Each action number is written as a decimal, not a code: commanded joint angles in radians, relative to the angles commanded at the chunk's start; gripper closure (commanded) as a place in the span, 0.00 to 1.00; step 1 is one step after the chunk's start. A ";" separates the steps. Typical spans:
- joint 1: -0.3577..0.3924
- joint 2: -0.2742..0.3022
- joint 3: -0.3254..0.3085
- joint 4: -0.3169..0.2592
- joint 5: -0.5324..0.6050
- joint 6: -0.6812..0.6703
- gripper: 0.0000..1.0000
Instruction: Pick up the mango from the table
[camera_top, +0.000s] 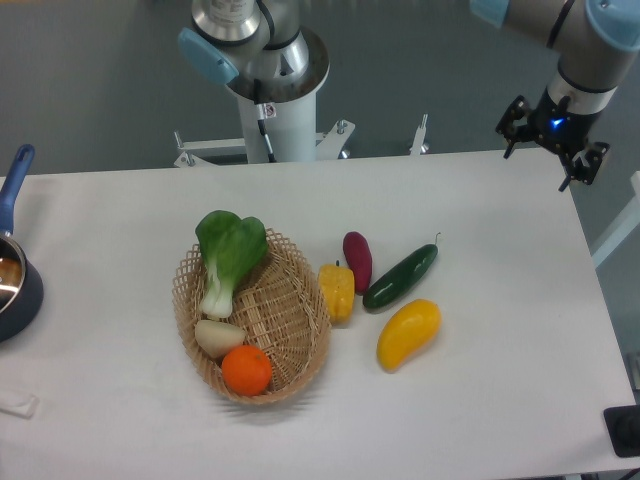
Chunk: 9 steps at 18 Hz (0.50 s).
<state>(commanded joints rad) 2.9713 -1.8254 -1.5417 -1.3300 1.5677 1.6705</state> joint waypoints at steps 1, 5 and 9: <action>0.000 0.000 0.000 0.000 0.000 0.000 0.00; -0.009 0.000 -0.003 0.005 0.006 0.017 0.00; -0.009 0.006 -0.021 0.012 0.012 0.017 0.00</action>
<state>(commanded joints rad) 2.9621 -1.8193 -1.5631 -1.3177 1.5800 1.6874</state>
